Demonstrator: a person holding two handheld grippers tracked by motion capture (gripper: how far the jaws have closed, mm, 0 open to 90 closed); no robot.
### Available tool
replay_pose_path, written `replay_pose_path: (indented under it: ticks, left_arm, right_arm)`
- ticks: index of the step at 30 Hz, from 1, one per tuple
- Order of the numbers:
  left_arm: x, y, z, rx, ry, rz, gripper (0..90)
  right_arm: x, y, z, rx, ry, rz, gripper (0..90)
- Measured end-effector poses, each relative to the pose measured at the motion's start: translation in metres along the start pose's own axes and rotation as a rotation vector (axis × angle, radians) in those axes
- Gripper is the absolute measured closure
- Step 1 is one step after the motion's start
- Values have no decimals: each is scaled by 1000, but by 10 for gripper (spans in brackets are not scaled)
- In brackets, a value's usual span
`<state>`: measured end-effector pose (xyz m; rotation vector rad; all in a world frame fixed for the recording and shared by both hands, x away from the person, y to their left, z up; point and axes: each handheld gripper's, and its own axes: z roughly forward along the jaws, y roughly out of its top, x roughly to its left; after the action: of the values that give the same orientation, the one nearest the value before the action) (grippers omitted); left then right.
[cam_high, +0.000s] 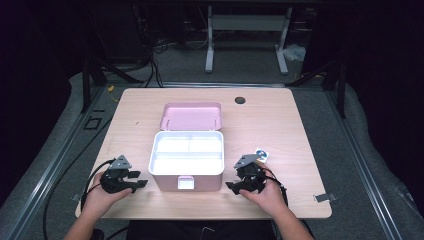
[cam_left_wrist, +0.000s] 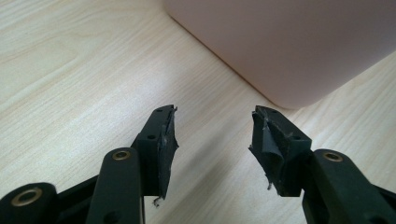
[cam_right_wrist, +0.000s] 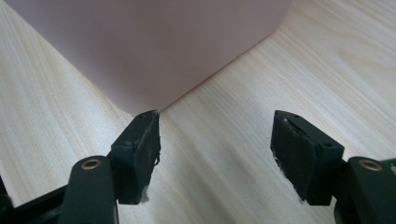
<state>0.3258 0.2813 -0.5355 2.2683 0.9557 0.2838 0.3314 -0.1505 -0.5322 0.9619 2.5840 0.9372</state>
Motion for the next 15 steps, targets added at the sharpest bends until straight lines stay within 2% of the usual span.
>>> replay_pose_path:
  ticks: [2, 3, 8, 10, 15]
  left_arm:
    - [1, -1, 2, 18, 9, -14, 470]
    - [1, -1, 2, 20, 8, -15, 467]
    - [3, -2, 1, 15, 9, -33, 464]
    - [4, -3, 0, 16, 9, -45, 464]
    - [4, -2, 0, 24, 8, -48, 465]
  right_arm:
    - [1, -1, 0, 1, 9, 1, 324]
    - [1, -1, -1, 10, -5, -1, 323]
    - [3, -1, -3, 3, -9, -22, 260]
    - [4, -2, -3, -2, 5, -21, 260]
    - [3, -2, -4, -2, 15, -27, 336]
